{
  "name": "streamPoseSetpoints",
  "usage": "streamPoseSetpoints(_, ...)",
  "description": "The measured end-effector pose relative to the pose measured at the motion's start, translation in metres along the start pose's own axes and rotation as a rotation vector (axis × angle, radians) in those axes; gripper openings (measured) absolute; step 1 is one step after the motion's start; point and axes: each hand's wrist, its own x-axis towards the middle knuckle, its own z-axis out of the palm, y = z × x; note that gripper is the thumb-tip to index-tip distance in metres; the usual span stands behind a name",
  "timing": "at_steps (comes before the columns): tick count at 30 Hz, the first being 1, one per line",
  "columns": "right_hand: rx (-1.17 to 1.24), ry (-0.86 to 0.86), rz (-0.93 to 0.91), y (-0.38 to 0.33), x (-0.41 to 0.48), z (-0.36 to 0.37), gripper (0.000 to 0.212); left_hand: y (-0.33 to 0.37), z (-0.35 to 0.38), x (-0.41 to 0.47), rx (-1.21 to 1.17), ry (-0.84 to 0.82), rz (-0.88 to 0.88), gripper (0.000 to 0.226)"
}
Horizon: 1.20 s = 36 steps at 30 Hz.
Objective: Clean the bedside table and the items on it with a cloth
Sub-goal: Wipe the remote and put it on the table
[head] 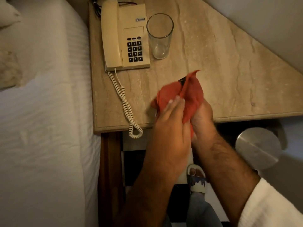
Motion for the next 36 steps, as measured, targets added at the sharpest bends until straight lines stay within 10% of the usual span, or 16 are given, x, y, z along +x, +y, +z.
streamPoseSetpoints(4, 0.03, -0.023, -0.006, 0.002, 0.005, -0.006, 0.023, -0.011, -0.014, -0.025, -0.044, -0.039, -0.031, 0.04)
streamPoseSetpoints(9, 0.023, -0.055, 0.059, 0.025, -0.007, -0.016, 0.042, -0.01, -0.036, 0.038, -0.247, 0.349, -0.191, 0.024)
streamPoseSetpoints(16, -0.063, 0.008, -0.01, 0.02, -0.003, -0.002, 0.026, 0.001, -0.011, 0.061, 0.172, -0.138, -0.07, 0.041)
streamPoseSetpoints(25, -0.206, -0.021, -0.165, -0.01, 0.045, -0.006, 0.042, -0.03, -0.037, -0.031, -0.106, -0.277, -0.098, 0.031)
streamPoseSetpoints(30, -0.309, 0.0, -0.188, -0.024, 0.065, 0.005, 0.029, -0.038, -0.052, -0.013, -0.355, 0.209, -0.325, 0.039)
streamPoseSetpoints(36, -1.01, 0.07, -0.412, -0.013, 0.086, 0.018, 0.037, -0.052, -0.045, 0.063, 0.045, 0.554, -0.112, 0.042)
